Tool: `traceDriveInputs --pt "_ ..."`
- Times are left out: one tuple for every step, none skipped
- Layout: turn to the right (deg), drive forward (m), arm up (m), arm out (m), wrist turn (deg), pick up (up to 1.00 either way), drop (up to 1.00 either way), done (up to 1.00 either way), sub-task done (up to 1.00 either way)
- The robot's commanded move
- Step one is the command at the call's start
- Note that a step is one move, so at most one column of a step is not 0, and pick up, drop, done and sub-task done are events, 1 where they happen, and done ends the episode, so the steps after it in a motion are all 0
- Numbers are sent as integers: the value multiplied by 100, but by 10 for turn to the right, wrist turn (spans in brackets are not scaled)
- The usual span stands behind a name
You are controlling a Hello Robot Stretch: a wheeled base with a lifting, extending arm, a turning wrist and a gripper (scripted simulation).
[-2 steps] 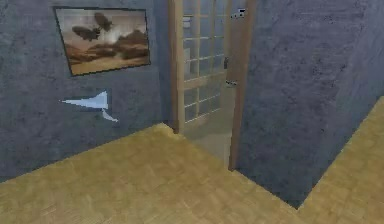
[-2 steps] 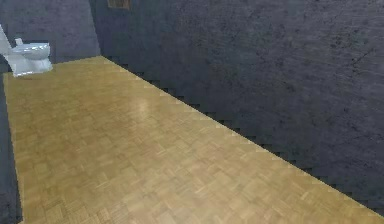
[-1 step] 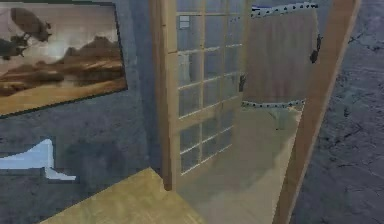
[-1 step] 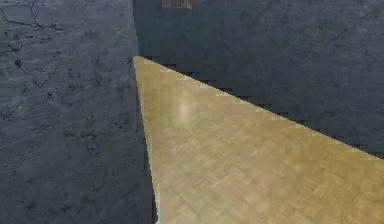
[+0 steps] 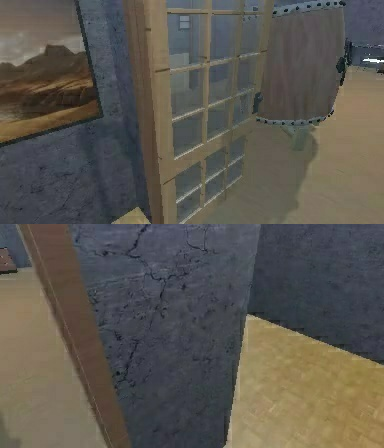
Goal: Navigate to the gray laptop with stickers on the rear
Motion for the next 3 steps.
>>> traceDriveInputs --pt "150 0 0 0 0 0 0 0 0" --pt "0 55 0 0 0 0 0 0 0" --pt "390 0 0 0 0 0 0 0 0"
